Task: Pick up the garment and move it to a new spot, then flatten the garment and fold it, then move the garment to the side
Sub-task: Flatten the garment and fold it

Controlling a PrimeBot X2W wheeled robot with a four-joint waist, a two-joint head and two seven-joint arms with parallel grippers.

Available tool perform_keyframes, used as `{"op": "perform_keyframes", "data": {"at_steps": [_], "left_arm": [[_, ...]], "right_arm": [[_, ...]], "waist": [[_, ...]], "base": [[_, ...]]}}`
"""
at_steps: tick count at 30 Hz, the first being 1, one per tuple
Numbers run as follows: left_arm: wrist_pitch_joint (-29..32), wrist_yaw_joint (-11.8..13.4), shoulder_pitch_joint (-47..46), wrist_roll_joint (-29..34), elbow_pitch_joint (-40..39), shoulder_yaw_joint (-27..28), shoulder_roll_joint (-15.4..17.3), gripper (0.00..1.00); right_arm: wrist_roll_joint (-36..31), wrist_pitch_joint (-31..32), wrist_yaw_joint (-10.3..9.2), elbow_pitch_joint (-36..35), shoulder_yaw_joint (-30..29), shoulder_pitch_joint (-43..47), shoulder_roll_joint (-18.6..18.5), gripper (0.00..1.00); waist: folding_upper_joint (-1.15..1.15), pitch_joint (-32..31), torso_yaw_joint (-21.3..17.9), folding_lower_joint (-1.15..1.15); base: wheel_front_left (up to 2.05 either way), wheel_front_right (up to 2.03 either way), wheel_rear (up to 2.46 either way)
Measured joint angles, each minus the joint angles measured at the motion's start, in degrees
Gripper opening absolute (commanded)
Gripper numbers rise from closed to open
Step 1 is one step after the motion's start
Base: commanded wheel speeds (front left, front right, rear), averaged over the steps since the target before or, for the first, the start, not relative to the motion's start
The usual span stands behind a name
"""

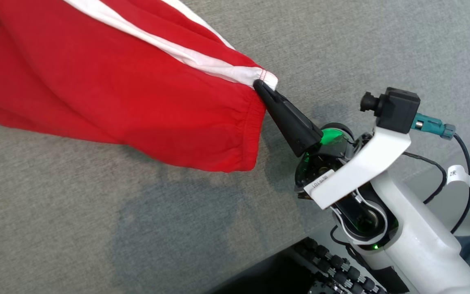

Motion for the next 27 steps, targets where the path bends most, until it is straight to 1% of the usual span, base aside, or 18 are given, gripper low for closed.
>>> {"op": "perform_keyframes", "data": {"at_steps": [5, 9, 16, 20, 24, 26, 27], "left_arm": [[-1.08, -1.03, -3.04, 2.47, 4.48, -0.73, -1.24, 0.0], [-1.51, -1.71, -3.91, 3.57, 7.72, -1.69, -1.97, 0.0], [-1.41, -2.53, -4.5, 6.06, 12.78, -3.96, -1.98, 0.0], [-1.46, -2.96, -4.7, 6.39, 14.83, -4.15, -2.03, 0.0], [-3.12, -3.04, -5.69, 6.57, 16.6, -4.19, -3.16, 0.0], [-3.99, -3.14, -5.7, 6.57, 17.83, -4.19, -3.92, 0.0], [-4.2, -3.38, -5.7, 6.57, 18.2, -4.21, -4.17, 0.02]], "right_arm": [[0.52, -1.19, 0.0, 0.78, 1.19, -0.86, 0.79, 0.0], [0.7, -2.11, 0.0, 0.98, 1.92, -0.96, 0.82, 0.0], [0.75, -4.04, 0.0, 1.21, 2.61, -3.19, 0.77, 0.0], [0.48, -4.83, 0.0, 1.21, 3.61, -3.57, 0.6, 0.0], [0.2, -5.92, 0.0, 1.33, 4.0, -4.38, -0.02, 0.0], [-0.1, -6.38, 0.0, 1.6, 4.1, -4.39, -0.63, 0.03], [-0.15, -6.43, 0.0, 1.71, 4.17, -4.41, -0.77, 0.05]], "waist": [[0.0, 1.06, -1.83, 0.0], [0.0, 1.49, -2.4, 0.0], [0.0, 1.31, -2.23, 0.0], [0.0, 1.08, -1.99, 0.0], [0.0, 0.8, -1.68, 0.0], [0.0, 0.52, -1.48, 0.0], [0.0, 0.36, -1.39, 0.0]], "base": [[0.0, 0.0, 0.0], [0.0, 0.0, 0.0], [0.0, 0.0, 0.0], [0.0, 0.0, 0.0], [0.0, 0.0, 0.0], [0.0, 0.0, 0.0], [0.0, 0.0, 0.0]]}}
